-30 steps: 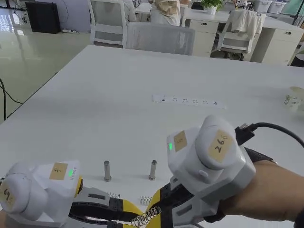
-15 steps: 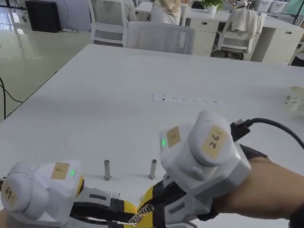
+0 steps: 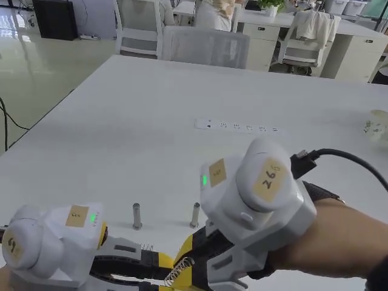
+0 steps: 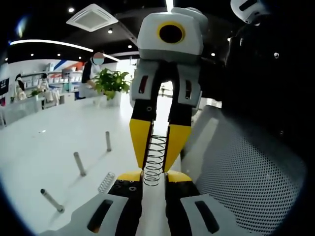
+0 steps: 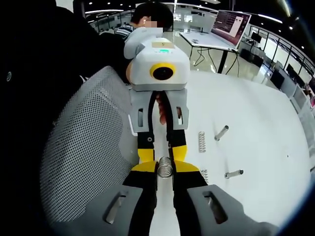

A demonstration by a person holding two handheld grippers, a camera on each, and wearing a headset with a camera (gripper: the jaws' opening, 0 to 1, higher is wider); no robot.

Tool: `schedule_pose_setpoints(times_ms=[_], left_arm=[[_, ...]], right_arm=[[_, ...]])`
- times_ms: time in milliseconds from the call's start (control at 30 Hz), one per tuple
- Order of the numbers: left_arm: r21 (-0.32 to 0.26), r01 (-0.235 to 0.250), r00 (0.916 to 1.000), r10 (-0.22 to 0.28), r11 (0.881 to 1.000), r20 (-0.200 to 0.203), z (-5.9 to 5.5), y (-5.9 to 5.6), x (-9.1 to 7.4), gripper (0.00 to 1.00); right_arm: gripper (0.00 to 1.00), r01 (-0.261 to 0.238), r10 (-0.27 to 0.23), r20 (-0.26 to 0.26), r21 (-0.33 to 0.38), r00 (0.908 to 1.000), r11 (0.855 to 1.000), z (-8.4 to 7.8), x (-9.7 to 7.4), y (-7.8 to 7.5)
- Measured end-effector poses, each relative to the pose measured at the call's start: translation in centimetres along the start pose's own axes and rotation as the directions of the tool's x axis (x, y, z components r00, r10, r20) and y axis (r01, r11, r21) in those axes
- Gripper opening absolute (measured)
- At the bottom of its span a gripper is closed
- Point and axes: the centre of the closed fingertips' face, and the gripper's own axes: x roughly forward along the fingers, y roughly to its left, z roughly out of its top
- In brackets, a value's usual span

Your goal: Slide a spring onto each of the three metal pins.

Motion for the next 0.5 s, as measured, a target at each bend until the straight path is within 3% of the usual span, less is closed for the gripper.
schedule_pose_setpoints(times_ms=[500], left_arm=[[-0.052, -0.089, 0.9957, 0.090, 0.995, 0.019, -0.5, 1.9, -1.1, 0.34]], right_arm=[[0.08, 0.055, -0.055, -0.015, 0.037, 0.9984, 0.998, -1.2, -1.6, -1.9]])
